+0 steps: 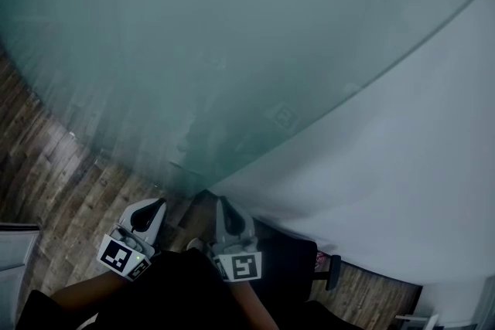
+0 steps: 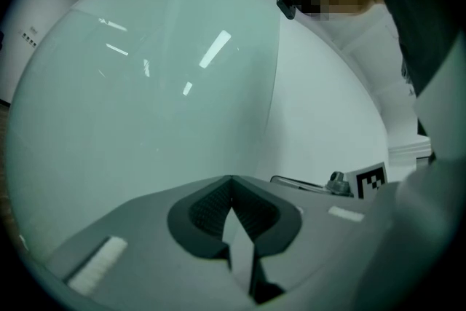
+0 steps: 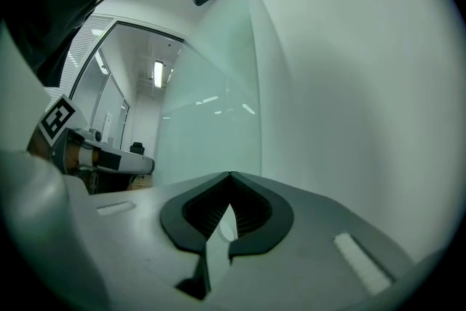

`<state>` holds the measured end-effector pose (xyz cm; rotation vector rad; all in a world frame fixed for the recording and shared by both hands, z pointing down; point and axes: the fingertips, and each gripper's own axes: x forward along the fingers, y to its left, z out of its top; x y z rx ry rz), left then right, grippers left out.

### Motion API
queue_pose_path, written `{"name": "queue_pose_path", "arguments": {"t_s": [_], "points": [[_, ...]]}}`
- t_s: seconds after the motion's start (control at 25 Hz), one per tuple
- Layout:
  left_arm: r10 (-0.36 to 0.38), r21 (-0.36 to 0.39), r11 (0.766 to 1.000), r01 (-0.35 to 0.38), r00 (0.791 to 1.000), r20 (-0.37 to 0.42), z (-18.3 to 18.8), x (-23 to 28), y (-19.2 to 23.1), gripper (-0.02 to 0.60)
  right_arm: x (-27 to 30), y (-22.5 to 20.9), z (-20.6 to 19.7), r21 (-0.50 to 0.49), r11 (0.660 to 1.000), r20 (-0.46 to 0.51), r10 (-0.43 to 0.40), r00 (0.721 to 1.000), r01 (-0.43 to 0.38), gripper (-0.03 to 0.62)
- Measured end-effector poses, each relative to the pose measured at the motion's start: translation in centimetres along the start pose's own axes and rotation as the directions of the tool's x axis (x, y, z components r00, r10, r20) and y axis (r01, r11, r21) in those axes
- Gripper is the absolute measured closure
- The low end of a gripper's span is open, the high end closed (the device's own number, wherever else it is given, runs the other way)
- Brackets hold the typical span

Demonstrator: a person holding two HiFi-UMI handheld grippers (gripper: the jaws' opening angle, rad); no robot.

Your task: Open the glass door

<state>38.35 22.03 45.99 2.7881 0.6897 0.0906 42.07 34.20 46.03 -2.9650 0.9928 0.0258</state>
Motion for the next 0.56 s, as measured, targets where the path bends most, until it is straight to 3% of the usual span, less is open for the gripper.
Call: {"name": "queue_pose_path", "arguments": {"t_s": [0.36, 0.56], "points": [[-0.027, -0.013, 1.000, 0.027, 1.000, -0.014, -0.5, -0.1, -0.9, 0.581, -0.4, 0.7, 2.0, 0.017, 1.000, 0.018, 0.015, 1.000, -0.015, 0.594], [-0.049, -0.002, 0.999, 0.049, 0.996, -0.070, -1.7, 0.6, -1.4, 0.581, 0.4, 2.2, 4.5, -0.017, 0.998, 0.042, 0.056, 0.998, -0.056, 0.594]]}}
